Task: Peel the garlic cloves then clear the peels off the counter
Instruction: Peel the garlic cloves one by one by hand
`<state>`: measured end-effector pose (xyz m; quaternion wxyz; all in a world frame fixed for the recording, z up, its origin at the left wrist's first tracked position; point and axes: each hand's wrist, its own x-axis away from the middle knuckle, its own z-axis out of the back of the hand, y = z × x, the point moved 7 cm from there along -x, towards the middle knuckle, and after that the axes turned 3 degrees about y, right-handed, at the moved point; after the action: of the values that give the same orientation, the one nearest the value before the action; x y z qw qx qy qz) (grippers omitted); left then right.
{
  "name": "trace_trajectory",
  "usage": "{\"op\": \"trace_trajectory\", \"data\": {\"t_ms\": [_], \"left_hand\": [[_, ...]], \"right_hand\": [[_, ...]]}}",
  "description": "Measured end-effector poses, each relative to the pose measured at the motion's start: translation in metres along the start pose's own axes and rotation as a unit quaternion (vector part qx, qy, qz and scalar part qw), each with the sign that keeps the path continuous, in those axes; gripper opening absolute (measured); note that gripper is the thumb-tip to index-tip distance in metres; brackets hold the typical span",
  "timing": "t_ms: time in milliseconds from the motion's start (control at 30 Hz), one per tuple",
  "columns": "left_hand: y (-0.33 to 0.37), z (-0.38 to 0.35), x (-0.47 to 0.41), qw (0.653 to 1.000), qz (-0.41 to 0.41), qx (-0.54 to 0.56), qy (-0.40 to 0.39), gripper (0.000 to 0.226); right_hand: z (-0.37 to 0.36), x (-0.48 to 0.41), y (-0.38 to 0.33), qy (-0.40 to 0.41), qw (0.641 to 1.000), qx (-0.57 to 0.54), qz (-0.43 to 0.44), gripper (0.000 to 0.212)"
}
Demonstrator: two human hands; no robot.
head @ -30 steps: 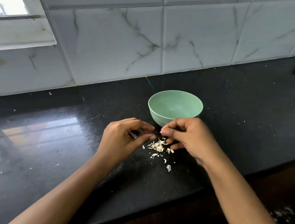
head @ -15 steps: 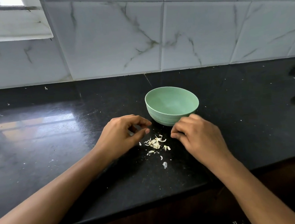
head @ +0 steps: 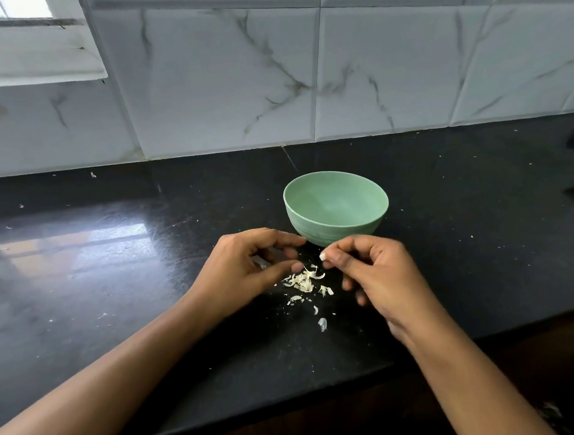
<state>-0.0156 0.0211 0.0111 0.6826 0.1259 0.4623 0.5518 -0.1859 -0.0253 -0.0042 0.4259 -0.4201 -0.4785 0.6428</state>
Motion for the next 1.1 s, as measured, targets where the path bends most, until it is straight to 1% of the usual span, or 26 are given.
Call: {"op": "trace_trajectory", "data": {"t_ms": [33, 67, 133, 233, 333, 433, 500, 667, 733, 800, 900, 1000, 1100], "left_hand": [[0.004, 0.002, 0.000, 1.000, -0.009, 0.027, 0.011, 0.030], [0.007, 0.002, 0.002, 0.998, -0.019, 0.048, 0.023, 0.030], [0.011, 0.005, 0.003, 0.996, -0.039, 0.065, 0.044, 0.025], [0.012, 0.009, 0.004, 0.993, -0.042, 0.084, 0.073, 0.021], [0.006, 0.016, 0.003, 0.984, 0.010, 0.143, 0.105, 0.027], [0.003, 0.018, 0.003, 0.982, 0.011, 0.147, 0.120, 0.020], [0.003, 0.019, 0.004, 0.981, 0.001, 0.139, 0.135, 0.016], [0.006, 0.022, 0.006, 0.984, -0.018, 0.082, 0.156, 0.012], [0.007, 0.023, 0.006, 0.986, -0.027, 0.047, 0.157, 0.011], [0.006, 0.022, 0.006, 0.989, -0.026, 0.012, 0.147, 0.010], [-0.001, 0.021, 0.002, 0.991, 0.003, -0.043, 0.123, 0.005], [-0.005, 0.019, 0.000, 0.986, 0.011, -0.133, 0.099, 0.020], [0.001, 0.018, 0.000, 0.974, -0.024, -0.206, 0.091, 0.019]], "right_hand": [[-0.011, 0.004, 0.005, -0.027, 0.991, -0.103, -0.078, 0.011], [-0.022, 0.008, 0.011, -0.049, 0.976, -0.163, -0.135, 0.012], [-0.040, 0.014, 0.014, -0.081, 0.949, -0.234, -0.196, 0.011], [-0.052, 0.012, 0.010, -0.095, 0.924, -0.293, -0.226, 0.011], [-0.060, 0.005, 0.004, -0.107, 0.914, -0.321, -0.225, 0.010], [-0.066, -0.002, 0.002, -0.123, 0.914, -0.321, -0.215, 0.005], [-0.068, -0.005, 0.001, -0.131, 0.917, -0.317, -0.203, 0.010], [-0.061, -0.014, -0.003, -0.154, 0.947, -0.231, -0.160, 0.015], [-0.058, -0.019, -0.004, -0.155, 0.961, -0.183, -0.141, 0.017], [-0.053, -0.025, -0.006, -0.137, 0.975, -0.142, -0.103, 0.018], [-0.049, -0.030, -0.008, -0.112, 0.987, -0.107, -0.043, 0.012], [-0.054, -0.029, -0.002, -0.114, 0.988, -0.101, -0.033, 0.011], [-0.055, -0.031, 0.002, -0.110, 0.990, -0.085, -0.026, 0.011]]}}
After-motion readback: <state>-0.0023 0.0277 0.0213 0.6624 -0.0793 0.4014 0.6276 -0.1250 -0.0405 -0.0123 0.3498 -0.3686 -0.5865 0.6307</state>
